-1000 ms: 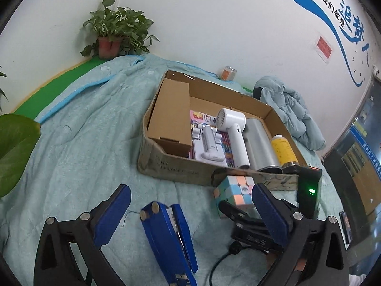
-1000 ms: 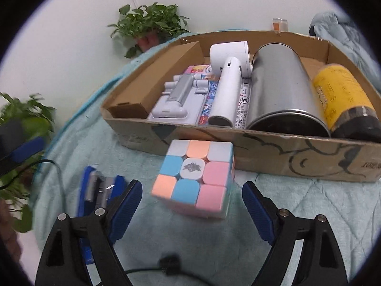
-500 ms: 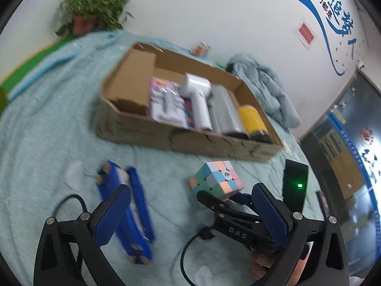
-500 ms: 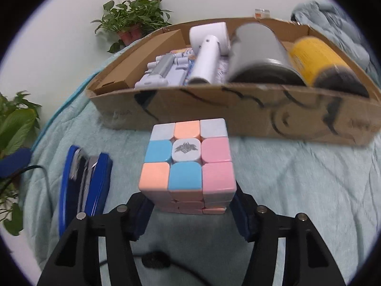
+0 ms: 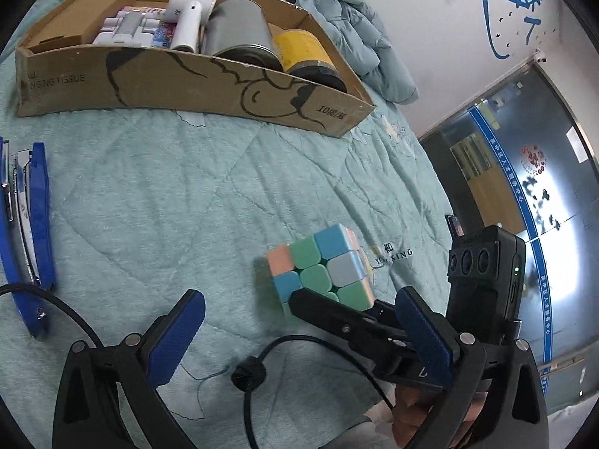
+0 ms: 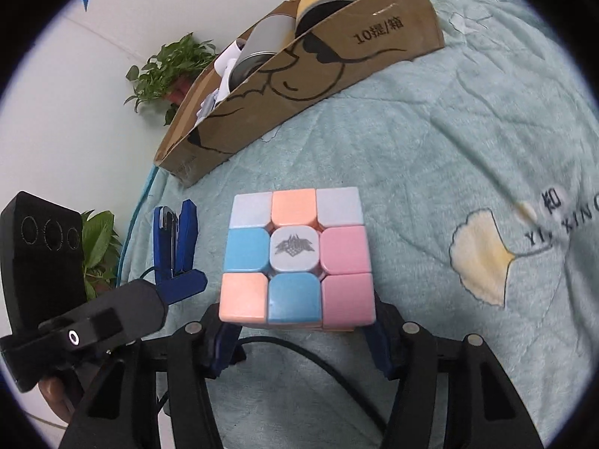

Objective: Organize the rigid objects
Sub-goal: 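Grasp the pastel Rubik's cube with the right tool and lift it, then carry the cube into the box and set it on the phone stand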

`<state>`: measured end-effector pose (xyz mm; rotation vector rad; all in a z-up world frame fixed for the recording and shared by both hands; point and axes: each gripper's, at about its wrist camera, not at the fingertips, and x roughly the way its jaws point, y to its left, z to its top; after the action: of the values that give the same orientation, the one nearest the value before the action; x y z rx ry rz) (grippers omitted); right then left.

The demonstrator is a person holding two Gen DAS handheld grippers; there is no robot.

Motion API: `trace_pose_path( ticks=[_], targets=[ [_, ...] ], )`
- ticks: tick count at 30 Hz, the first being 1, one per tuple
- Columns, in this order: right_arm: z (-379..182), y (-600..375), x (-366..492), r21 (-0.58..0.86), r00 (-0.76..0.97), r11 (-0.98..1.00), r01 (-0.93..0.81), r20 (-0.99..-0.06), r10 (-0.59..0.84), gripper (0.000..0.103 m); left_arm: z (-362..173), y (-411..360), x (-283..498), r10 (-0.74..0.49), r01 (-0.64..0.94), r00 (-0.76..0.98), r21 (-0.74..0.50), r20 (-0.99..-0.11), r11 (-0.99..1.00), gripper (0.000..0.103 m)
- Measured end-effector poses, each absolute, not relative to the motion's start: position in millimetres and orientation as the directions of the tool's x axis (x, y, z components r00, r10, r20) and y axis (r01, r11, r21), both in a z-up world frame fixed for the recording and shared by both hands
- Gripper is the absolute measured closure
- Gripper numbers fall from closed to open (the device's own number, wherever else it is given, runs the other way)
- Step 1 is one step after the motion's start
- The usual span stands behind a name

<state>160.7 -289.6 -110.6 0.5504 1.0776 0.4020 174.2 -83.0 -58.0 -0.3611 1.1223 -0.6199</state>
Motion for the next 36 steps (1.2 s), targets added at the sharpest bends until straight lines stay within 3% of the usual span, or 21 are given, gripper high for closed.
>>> trace_pose_path(
  ticks=[9,11,13,15,23,36],
  targets=[
    [-111,-282,159,0.622,0.393,0.779,-0.077,-0.699,0.598,0.046,-85,-99,189,-0.7,0.234,0.165,-0.662,-0.695,0.712,0.005],
    [-110,-282,156,0.613,0.398,0.785,-0.084,-0.702,0.591,0.045,-91,-97,192,-0.708,0.208,0.164,-0.678,-0.687,0.705,0.01],
    [-109,-279,153,0.593,0.409,0.799,-0.098,-0.708,0.576,0.046,-93,-97,193,-0.697,0.205,0.166,-0.667,-0.697,0.716,0.027],
    [-105,-273,148,0.55,0.422,0.825,-0.13,-0.722,0.547,0.046,-96,-98,193,-0.688,0.214,0.16,-0.656,-0.708,0.724,0.036],
    [-86,-266,144,0.465,0.487,0.86,-0.212,-0.712,0.505,0.045,-77,-92,189,-0.715,0.272,0.228,-0.662,-0.661,0.699,0.037],
    [-34,-241,164,0.339,0.633,0.88,-0.332,-0.612,0.474,0.044,-19,-61,208,-0.727,0.361,0.349,-0.631,-0.591,0.686,0.042]
  ],
)
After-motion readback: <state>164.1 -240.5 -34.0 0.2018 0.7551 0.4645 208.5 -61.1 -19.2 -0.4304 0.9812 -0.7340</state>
